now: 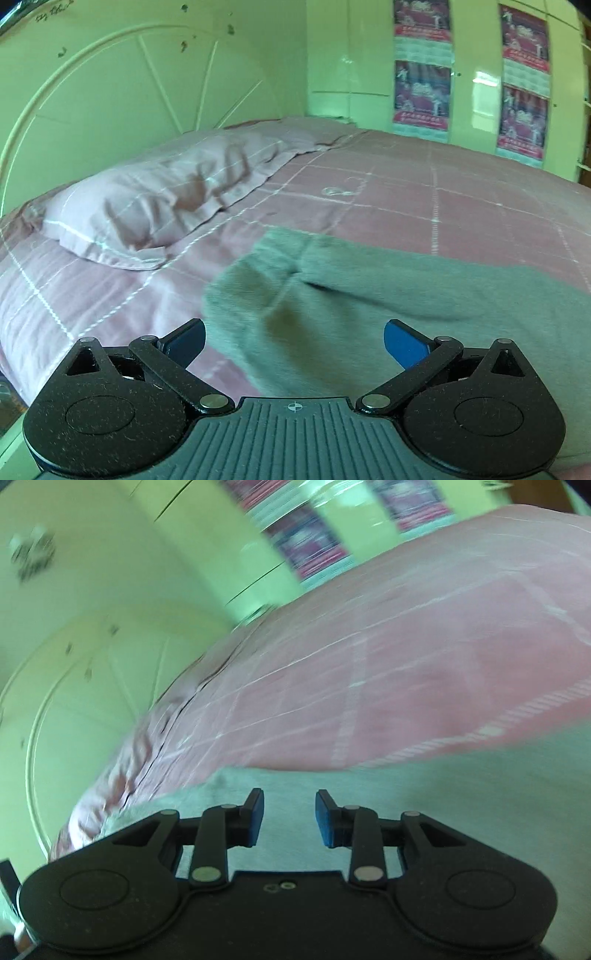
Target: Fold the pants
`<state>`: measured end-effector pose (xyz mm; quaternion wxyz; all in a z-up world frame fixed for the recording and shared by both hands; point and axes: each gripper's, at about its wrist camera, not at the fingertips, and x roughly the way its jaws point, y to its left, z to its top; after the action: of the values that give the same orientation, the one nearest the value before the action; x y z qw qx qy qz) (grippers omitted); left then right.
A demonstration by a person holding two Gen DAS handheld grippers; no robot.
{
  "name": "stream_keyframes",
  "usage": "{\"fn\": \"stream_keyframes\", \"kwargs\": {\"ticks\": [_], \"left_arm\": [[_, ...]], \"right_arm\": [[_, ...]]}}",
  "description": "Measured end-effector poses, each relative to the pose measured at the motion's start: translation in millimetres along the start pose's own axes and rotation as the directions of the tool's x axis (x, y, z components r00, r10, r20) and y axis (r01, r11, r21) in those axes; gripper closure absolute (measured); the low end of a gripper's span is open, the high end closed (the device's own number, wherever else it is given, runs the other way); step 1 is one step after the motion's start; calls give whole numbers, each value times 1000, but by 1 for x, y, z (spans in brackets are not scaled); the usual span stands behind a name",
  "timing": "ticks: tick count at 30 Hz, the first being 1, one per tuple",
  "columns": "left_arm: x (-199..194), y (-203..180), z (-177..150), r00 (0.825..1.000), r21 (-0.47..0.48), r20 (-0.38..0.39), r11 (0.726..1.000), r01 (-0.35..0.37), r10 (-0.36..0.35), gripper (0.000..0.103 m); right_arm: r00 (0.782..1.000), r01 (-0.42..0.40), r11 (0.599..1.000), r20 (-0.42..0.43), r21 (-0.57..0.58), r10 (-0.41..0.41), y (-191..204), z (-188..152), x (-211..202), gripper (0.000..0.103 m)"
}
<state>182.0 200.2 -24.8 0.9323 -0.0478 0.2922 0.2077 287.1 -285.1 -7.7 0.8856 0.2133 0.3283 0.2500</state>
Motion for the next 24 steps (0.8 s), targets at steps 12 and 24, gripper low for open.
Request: {"fn": "stream_keyframes", "kwargs": {"ticks": [12,24], "left_arm": [[57,47,0,990,-179,-66,977,114,-128,41],[57,48,3,985,-164,-55,975,150,-161,51]], "right_arm": [[959,-30,908,-269,-418,-92,95,26,166,88],[941,-54,890,-320,-452,-105,101,32,182,90]]}}
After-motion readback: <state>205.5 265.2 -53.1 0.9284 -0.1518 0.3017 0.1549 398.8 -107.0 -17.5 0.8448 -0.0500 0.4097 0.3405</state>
